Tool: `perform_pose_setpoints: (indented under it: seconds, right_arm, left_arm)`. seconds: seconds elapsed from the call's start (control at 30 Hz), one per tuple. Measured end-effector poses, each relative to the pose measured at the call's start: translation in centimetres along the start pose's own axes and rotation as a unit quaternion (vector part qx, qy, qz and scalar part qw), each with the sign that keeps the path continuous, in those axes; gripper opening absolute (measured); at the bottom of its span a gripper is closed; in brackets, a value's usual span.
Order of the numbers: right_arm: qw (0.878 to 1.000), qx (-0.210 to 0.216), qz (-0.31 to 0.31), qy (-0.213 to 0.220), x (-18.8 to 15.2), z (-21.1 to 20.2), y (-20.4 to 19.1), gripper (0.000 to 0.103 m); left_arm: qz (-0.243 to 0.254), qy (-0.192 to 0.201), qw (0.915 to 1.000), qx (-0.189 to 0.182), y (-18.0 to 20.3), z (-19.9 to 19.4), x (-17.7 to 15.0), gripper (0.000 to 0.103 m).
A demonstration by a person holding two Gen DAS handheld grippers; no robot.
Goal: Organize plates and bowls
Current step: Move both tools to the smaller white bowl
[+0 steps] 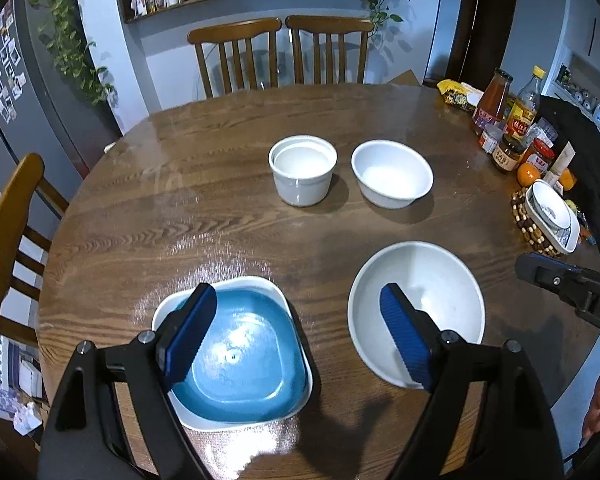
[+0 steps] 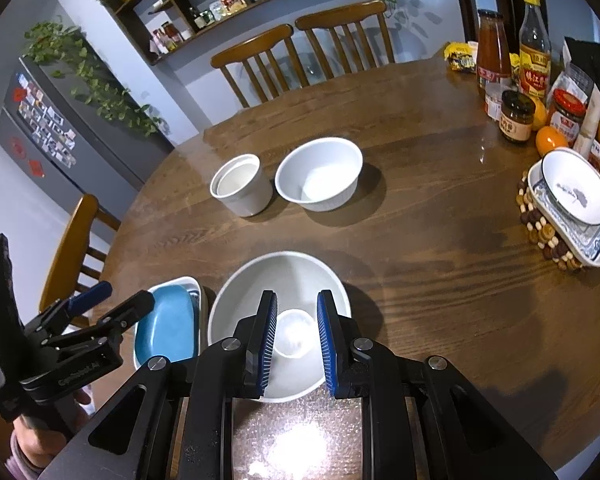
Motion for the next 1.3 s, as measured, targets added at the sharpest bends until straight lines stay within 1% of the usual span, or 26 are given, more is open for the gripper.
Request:
perform_pose_setpoints:
  seconds: [0.23,0.57,0.63,0.77,0.87,1.03,1.1,1.2,1.3]
  right_arm:
    - [1.0,0.006,-0.007,0.007,0.9,-0.3,-0.4,0.02]
    - [0.999,0.01,-0.029,0.028,3.4,-1.2,-1.5,0.021]
    - [0.999,0.009,-0.03,0.033,4.1,-1.3,-1.6,0.021]
    - [0.999,0.004,-0.029,0.038,5.2,-1.0,-1.4,0.021]
    - [0.999,0.002,-0.024,0.031,6.1,0.1,-0.9,0.021]
    - [1.0,-0.011,-0.006,0.013,7.3,2.2,0.5,0.021]
    - [1.0,-0.016,0.0,0.007,7.9,3.1,1.1,0.021]
    - [1.0,-0.027,0.013,-0.007,9.1,5.0,2.5,0.021]
    - [0.999,-0.024,0.024,-0.024,9.8,6.8,3.5,0.021]
  left_arm:
    - [0.012,0.019,0.9997,0.009,0.3,-0.8,1.6,0.083]
    - [0.027,0.038,0.9988,0.012,0.9,-1.3,4.0,0.083]
    - [0.026,0.041,0.9987,0.014,0.9,-1.2,4.4,0.083]
    - [0.016,0.043,0.9989,0.006,0.7,-0.3,5.4,0.083]
    - [0.001,0.025,0.9996,-0.014,0.7,1.4,5.9,0.083]
    - [-0.01,-0.001,0.999,-0.043,1.5,4.2,7.2,0.083]
    - [-0.018,-0.017,0.998,-0.059,1.9,5.8,8.0,0.083]
    - [-0.031,-0.038,0.9965,-0.067,2.3,8.1,9.0,0.083]
    - [-0.051,-0.064,0.993,-0.085,2.7,10.2,9.3,0.083]
Point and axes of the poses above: each gripper's, at about its wrist camera, not at the fingertips, and z roughly the way its jaws point, y to its right, x to its top, the point moved 5 cm from there along z, roughly the way its jaws point, and after that the axes turned 4 degrees about z, right-handed, at the moved point
